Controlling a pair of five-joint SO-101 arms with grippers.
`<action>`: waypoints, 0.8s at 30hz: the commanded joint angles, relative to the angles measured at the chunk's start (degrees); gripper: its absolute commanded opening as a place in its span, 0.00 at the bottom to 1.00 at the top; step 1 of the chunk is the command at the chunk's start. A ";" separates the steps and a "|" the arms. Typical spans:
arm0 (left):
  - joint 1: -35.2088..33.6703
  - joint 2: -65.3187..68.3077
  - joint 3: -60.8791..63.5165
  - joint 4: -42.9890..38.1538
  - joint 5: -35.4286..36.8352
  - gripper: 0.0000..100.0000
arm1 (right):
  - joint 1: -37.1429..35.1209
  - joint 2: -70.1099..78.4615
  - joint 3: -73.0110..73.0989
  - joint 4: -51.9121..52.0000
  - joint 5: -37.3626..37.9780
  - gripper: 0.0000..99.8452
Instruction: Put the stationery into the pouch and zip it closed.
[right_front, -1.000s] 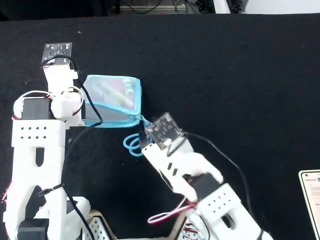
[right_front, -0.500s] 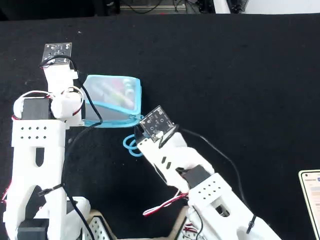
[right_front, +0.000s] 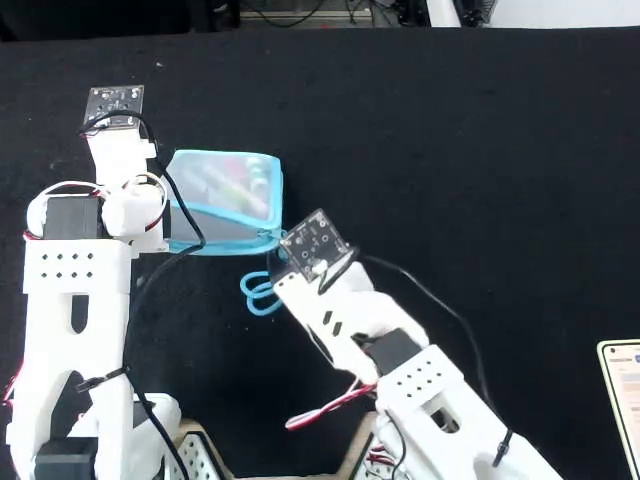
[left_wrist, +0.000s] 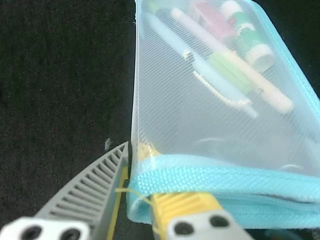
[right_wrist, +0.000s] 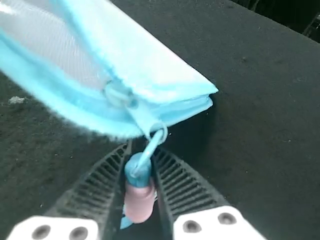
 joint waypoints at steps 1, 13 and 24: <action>0.13 0.88 0.13 -0.09 0.00 0.03 | 2.37 -4.44 -8.22 11.43 0.53 0.01; 0.22 0.70 0.04 -0.18 0.26 0.03 | 2.55 -17.27 -7.34 18.20 0.26 0.01; 1.01 0.62 -1.98 -1.67 0.18 0.06 | 2.64 -26.51 -5.67 18.29 0.62 0.01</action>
